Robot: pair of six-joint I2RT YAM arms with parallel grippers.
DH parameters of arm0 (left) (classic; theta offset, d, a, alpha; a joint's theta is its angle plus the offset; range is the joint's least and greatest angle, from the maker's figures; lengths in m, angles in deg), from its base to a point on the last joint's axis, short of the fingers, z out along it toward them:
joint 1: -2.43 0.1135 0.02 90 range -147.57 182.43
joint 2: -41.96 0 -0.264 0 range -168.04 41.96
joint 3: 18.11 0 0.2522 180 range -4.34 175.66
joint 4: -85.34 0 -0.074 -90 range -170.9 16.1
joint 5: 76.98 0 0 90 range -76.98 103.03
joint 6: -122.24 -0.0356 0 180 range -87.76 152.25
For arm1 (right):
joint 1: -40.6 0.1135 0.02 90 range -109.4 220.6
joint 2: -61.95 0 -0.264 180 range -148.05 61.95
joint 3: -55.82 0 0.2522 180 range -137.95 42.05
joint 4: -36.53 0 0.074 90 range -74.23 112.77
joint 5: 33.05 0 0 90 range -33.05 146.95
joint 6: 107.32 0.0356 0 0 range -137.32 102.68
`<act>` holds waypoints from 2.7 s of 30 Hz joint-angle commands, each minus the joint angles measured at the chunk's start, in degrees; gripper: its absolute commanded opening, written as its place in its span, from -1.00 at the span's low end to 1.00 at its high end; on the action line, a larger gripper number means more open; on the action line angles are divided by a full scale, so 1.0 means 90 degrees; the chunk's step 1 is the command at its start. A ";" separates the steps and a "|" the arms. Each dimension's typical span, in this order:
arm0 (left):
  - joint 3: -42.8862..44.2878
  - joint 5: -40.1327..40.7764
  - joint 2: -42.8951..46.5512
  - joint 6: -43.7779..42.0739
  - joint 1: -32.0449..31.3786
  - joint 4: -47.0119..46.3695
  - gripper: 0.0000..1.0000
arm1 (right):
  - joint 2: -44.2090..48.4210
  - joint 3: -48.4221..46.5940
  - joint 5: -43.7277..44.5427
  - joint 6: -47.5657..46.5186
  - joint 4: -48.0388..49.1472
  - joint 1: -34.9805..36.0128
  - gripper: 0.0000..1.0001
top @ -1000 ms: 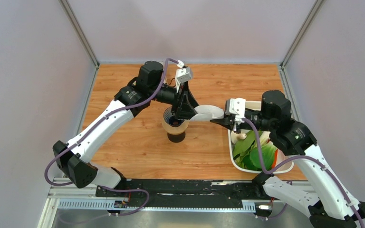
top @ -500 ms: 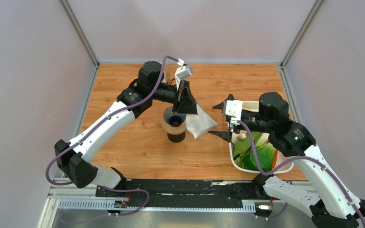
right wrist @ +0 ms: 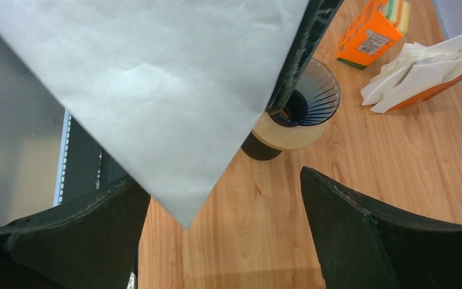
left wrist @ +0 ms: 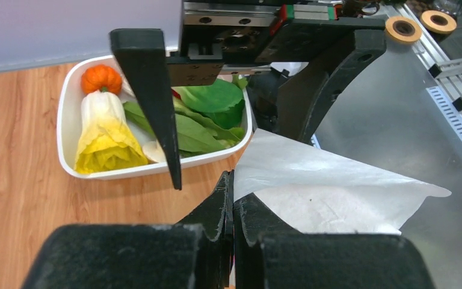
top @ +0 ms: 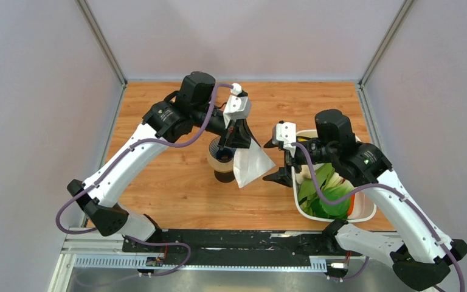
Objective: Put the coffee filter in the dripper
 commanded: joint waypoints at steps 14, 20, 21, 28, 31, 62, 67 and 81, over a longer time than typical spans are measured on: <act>0.0290 0.0223 -0.0402 0.1442 -0.0111 -0.0272 -1.00 | 0.0255 -0.0022 0.0280 -0.0254 0.0433 0.0162 0.10; 0.0083 -0.0020 -0.0268 0.1575 -0.0098 -0.0547 -1.00 | 0.0313 0.0057 0.0400 -0.0195 0.0440 0.0157 0.70; 0.0004 -0.0035 -0.0216 0.1671 -0.0101 -0.0596 -1.00 | 0.0334 0.0085 0.0403 -0.0172 0.0444 0.0157 0.74; -0.0478 -0.0158 0.0004 0.2848 -0.0054 -0.1718 -1.00 | 0.0445 0.0201 0.0416 -0.0138 0.0557 0.0157 0.11; -0.0616 -0.0253 0.0029 0.3362 -0.0053 -0.2058 -1.00 | 0.0475 0.0237 0.0416 -0.0140 0.0608 0.0155 -0.02; -0.0663 -0.0136 0.0208 0.2841 0.0296 -0.1482 -1.00 | 0.0503 -0.0028 0.1087 -0.0377 -0.0056 0.0157 -0.49; -0.0671 -0.0121 0.0211 0.2839 0.0291 -0.1516 -0.97 | 0.0487 -0.0037 0.1032 -0.0379 -0.0045 0.0152 -0.87; -0.0969 0.0518 0.0477 0.2443 -0.0140 -0.1556 0.32 | 0.0360 -0.0091 0.0955 -0.0448 0.0040 0.0157 -1.00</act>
